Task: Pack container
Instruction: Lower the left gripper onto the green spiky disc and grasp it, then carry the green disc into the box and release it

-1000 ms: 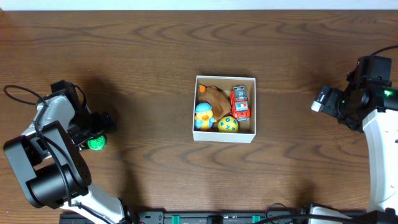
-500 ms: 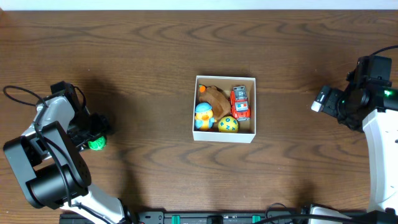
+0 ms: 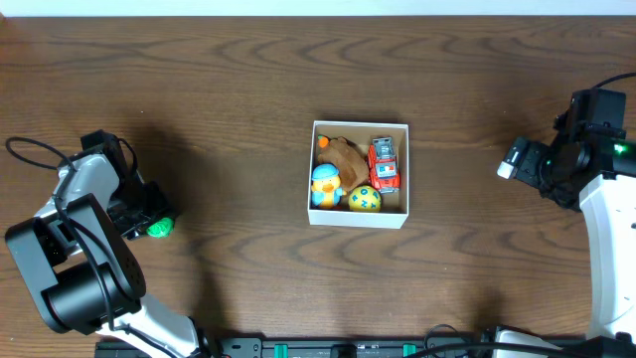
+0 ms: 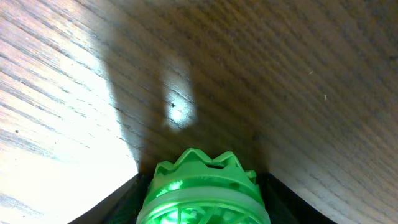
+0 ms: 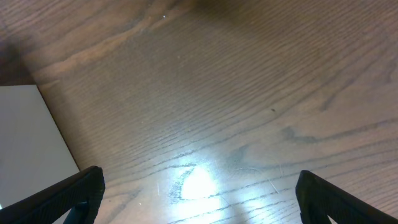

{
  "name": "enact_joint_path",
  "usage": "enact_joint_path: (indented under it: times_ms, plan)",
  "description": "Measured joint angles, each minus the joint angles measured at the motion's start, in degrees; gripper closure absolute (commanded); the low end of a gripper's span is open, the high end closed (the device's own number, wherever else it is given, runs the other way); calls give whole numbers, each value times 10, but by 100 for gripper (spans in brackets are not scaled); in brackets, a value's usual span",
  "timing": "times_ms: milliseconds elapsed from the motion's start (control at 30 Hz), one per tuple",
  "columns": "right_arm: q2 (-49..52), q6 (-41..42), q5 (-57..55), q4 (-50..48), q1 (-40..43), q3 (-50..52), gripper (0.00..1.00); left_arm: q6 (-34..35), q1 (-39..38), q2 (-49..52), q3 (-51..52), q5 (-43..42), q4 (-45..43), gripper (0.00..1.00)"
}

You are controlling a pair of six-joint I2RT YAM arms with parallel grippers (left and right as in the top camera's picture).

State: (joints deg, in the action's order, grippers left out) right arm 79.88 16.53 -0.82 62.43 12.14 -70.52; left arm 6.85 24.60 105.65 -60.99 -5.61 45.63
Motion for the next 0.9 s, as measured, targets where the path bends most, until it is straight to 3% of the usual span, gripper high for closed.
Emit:
enact_joint_path:
  times_ms: [133,533,700,900]
  plan:
    - [0,0,0,0,0,0,1,2,0,0,0,0,2,53]
    - [0,0,0,0,0,0,1,38,-29,-7,-29,-6,64,76]
    - [0,0,0,0,0,0,1,39,-98,-71,-97,-7,100,81]
    - [0,0,0,-5,0,0,1,39,-249,-185,-176,-8,102,85]
